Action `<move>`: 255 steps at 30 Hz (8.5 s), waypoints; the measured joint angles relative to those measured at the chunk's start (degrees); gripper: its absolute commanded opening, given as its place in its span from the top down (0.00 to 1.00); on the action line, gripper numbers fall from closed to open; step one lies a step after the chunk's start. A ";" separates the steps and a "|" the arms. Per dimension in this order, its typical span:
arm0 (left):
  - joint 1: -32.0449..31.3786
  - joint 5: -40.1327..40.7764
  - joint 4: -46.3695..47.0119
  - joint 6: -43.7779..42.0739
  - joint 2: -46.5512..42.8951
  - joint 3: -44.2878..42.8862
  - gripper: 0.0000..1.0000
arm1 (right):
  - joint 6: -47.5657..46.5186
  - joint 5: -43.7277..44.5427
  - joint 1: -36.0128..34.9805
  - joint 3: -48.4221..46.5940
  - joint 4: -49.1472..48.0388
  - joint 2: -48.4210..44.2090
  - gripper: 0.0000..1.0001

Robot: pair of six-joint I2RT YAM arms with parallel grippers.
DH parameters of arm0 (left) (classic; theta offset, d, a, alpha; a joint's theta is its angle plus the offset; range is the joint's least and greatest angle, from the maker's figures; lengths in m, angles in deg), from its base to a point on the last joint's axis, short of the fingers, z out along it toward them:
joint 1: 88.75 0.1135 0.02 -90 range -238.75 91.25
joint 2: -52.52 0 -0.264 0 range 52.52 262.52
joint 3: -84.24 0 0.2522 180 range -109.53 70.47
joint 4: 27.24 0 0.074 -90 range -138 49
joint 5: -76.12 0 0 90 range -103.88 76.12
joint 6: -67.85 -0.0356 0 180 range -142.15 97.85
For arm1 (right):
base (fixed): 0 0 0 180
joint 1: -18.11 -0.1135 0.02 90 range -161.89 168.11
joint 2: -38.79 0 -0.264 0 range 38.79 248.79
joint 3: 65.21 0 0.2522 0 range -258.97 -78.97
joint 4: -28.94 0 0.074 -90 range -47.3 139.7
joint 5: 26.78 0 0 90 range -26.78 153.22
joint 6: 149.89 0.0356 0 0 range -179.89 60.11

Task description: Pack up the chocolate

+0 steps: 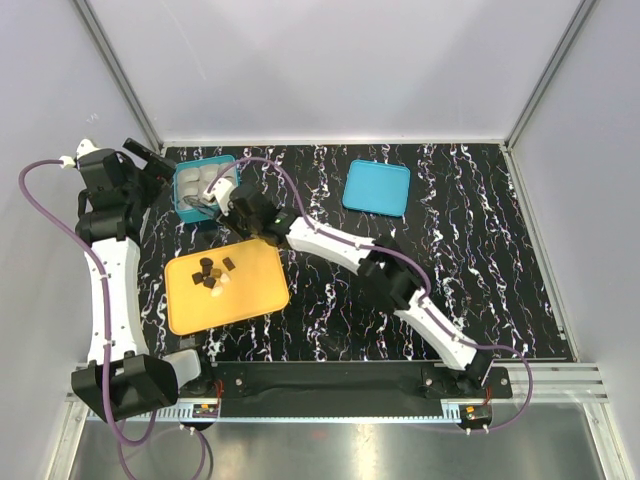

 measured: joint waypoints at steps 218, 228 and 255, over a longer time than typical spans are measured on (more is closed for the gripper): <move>-1.53 -7.21 -2.69 -8.02 -8.94 14.67 0.01 | -4.09 11.78 2.82 11.04 4.74 -13.75 0.59; -1.46 -5.20 -4.94 -9.68 -8.15 10.03 0.01 | -1.01 14.12 -8.20 37.51 -1.53 -36.22 0.57; -1.42 -5.53 -6.05 -9.68 -6.58 11.58 0.01 | 2.95 5.14 -12.15 45.35 2.01 -35.21 0.50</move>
